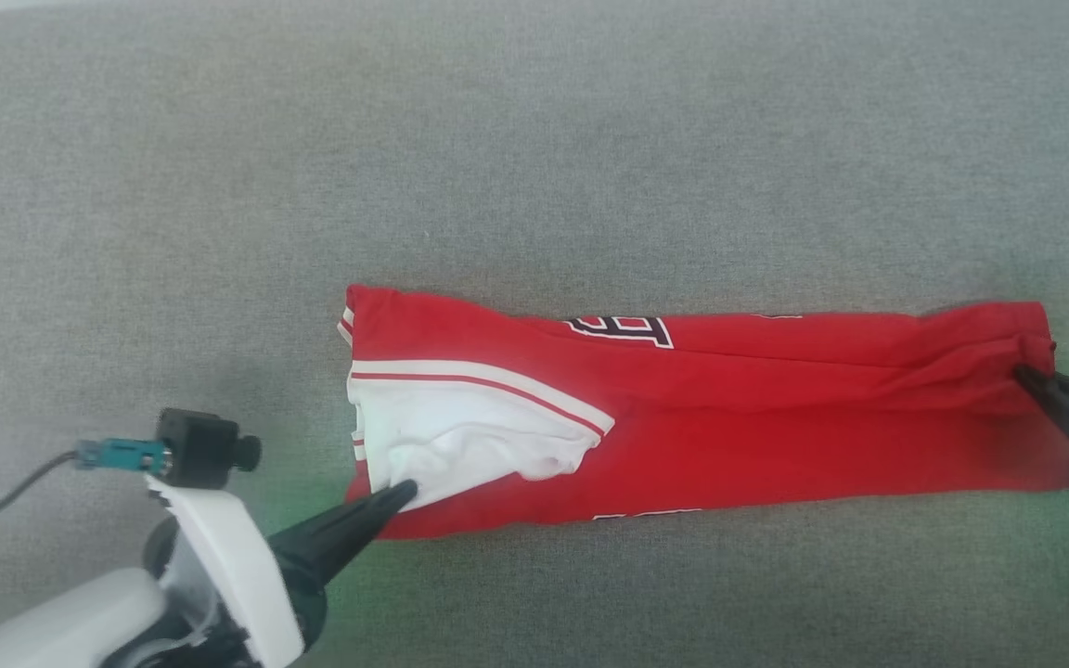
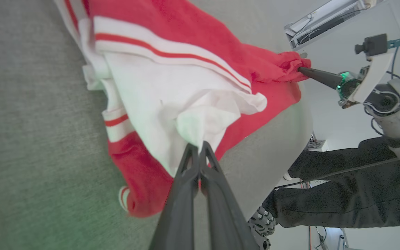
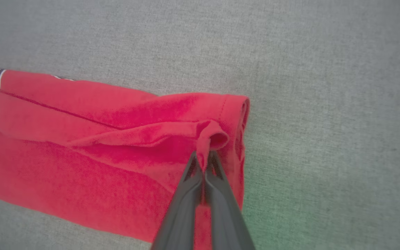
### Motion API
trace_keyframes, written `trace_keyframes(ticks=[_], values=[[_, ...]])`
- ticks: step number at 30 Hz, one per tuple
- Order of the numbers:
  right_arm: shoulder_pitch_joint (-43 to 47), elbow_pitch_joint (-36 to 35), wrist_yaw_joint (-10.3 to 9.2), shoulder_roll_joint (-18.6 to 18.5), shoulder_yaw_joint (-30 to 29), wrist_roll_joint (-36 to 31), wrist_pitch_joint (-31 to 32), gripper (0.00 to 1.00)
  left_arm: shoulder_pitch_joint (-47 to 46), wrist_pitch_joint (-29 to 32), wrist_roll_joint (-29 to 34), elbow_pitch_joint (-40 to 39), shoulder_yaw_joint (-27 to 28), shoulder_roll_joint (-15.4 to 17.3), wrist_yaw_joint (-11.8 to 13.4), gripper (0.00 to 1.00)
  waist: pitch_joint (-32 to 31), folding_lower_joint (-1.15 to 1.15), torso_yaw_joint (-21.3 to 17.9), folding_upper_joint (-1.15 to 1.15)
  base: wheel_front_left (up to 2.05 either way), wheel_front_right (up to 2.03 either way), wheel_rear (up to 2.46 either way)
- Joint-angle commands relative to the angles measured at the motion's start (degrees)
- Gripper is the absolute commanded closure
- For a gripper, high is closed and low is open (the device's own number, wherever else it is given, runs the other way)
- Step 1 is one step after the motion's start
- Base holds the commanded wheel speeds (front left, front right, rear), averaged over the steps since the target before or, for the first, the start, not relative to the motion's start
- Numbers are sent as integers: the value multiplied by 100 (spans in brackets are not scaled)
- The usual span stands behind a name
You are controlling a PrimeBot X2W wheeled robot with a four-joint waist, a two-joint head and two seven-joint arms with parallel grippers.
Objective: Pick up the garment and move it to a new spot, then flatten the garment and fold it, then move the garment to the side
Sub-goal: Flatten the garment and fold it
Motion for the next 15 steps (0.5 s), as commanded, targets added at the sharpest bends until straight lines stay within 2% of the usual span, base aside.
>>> trace_keyframes(ticks=[1, 6, 7, 8, 9, 10, 11, 12, 13, 15], values=[[0, 30, 0, 42, 2, -35, -41, 100, 58, -4, 0, 39, -3, -81, -13, 100, 23, 0, 6, 0, 0, 0, 0], [-171, 183, 0, 131, 165, -222, -211, 100, -51, -3, 314, 756, -194, -412, -12, 100, 111, 0, -21, 0, 0, 0, 0], [-198, 210, 0, 140, 188, -238, -247, 90, -58, -30, 342, 847, -215, -479, -12, 100, 115, 0, -30, 0, 0, 0, 0], [-223, 222, 0, 142, 215, -247, -280, 60, -68, -67, 369, 948, -224, -508, -13, 100, 114, 0, -40, 0, 0, 0, 0], [-244, 221, 0, 145, 223, -241, -315, 33, -87, -112, 430, 1033, -233, -522, -12, 87, 108, 0, -50, 0, 0, 0, 0], [-250, 211, 0, 152, 216, -194, -346, 0, -87, -177, 450, 1076, -230, -567, -7, 56, 97, 0, -56, 0, 0, 0, 0], [-238, 188, 0, 148, 198, -150, -367, 0, -68, -272, 443, 1085, -203, -606, -3, 31, 77, 0, -57, 0, 0, 0, 0], [-207, 157, 0, 110, 178, -118, -372, 0, -44, -366, 453, 1094, -180, -617, -3, 13, 50, 0, -54, 0, 0, 0, 0], [-159, 120, 0, 76, 138, -66, -387, 0, -11, -461, 486, 1094, -164, -615, -3, 0, 15, 0, -43, 0, 0, 0, 0], [-36, 39, 0, 25, 41, 58, -357, 0, 85, -633, 520, 1066, -109, -613, -3, 0, -56, 0, -1, 0, 0, 0, 0]])
